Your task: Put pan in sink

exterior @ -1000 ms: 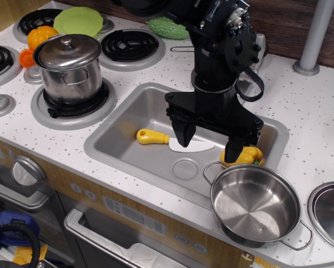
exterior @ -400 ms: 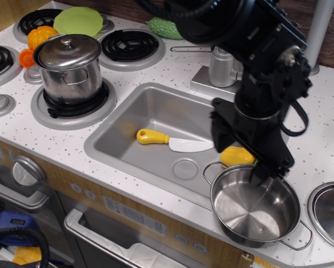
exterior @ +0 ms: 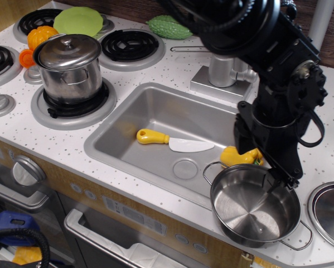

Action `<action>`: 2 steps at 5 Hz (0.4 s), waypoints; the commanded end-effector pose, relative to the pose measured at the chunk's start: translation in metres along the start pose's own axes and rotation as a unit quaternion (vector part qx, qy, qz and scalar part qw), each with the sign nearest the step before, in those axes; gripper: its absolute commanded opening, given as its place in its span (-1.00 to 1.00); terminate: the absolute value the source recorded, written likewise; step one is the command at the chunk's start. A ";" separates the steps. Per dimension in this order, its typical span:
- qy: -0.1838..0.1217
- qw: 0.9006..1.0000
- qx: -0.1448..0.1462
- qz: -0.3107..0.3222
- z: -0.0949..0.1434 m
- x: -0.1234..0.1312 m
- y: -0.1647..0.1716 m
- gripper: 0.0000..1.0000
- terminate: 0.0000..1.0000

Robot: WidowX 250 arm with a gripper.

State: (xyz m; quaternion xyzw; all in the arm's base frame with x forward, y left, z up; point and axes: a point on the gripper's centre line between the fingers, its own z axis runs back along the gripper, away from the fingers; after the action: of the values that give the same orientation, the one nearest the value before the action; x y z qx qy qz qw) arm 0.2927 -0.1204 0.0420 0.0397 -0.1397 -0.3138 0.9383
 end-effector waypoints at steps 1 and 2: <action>-0.017 1.000 -0.014 -0.021 0.001 0.017 0.008 1.00 -1.00; -0.017 0.999 -0.017 -0.027 -0.005 0.014 0.011 1.00 -1.00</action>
State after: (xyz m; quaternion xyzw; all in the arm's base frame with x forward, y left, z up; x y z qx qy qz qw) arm 0.3044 -0.1179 0.0307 0.0222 -0.1341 -0.3477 0.9277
